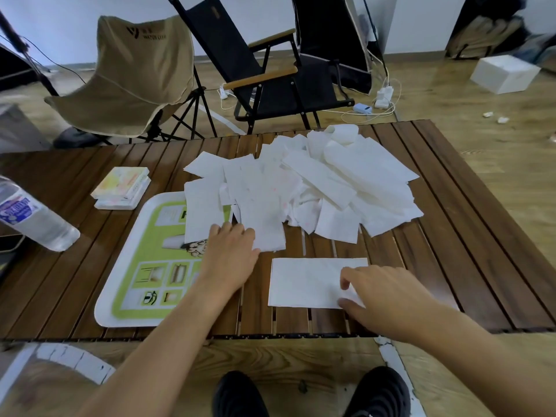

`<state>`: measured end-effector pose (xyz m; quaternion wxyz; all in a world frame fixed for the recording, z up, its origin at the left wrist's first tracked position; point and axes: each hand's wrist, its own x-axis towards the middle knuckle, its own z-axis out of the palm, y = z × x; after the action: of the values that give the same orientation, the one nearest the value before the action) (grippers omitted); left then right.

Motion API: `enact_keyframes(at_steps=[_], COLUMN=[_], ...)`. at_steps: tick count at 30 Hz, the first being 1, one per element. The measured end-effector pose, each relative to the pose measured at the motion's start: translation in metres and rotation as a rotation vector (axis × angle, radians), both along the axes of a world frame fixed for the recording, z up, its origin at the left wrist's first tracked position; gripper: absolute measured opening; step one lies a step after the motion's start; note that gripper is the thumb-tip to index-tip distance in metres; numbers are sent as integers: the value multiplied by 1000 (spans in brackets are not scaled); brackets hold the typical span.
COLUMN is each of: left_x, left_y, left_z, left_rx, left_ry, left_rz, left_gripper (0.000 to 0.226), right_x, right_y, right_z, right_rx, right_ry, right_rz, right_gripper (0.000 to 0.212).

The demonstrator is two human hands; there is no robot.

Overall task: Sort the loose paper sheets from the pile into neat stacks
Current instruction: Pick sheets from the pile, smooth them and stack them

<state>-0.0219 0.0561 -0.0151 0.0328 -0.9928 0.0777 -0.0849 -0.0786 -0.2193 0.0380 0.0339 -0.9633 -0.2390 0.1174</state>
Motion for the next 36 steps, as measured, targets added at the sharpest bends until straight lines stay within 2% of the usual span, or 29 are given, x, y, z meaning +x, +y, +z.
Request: enact_keyframes(at_steps=[5, 7, 10, 13, 16, 21, 25, 27, 31, 34, 36], left_x=[9, 8, 0, -16, -35, -52, -54, -54, -33, 5, 26], left_y=[5, 5, -3, -20, -38, -57, -61, -59, -59, -70, -82], left_z=[-5, -1, 12, 23, 22, 13, 13, 15, 27, 21, 11], left_rx=[-132, -199, -401, -454, -441, -382, -416, -444, -581, -628, -693], left_ry=[54, 43, 24, 21, 41, 88, 122, 132, 112, 136, 217], left_rz=[25, 21, -15, -161, -283, -400, -404, -356, -116, 28, 89], left_gripper=[18, 16, 12, 12, 11, 9, 8, 14, 16, 21, 31], right_x=[13, 19, 28, 37, 46, 49, 53, 54, 48, 42, 37], right_y=[11, 9, 11, 18, 22, 27, 19, 13, -23, -70, -95], right_z=[-27, -28, -19, -10, -10, -18, -30, -24, 3, 12, 5], right_rx=[-4, 47, 406, 848, 1017, 946, 768, 745, 854, 985, 1034], right_ry=[88, 118, 262, 570, 698, 669, 542, 563, 604, 573, 565], right_rz=[-44, -80, -273, -572, -677, -683, -707, -712, -784, -969, -1119], right_gripper=[15, 18, 38, 63, 76, 54, 44, 35, 21, 19, 19])
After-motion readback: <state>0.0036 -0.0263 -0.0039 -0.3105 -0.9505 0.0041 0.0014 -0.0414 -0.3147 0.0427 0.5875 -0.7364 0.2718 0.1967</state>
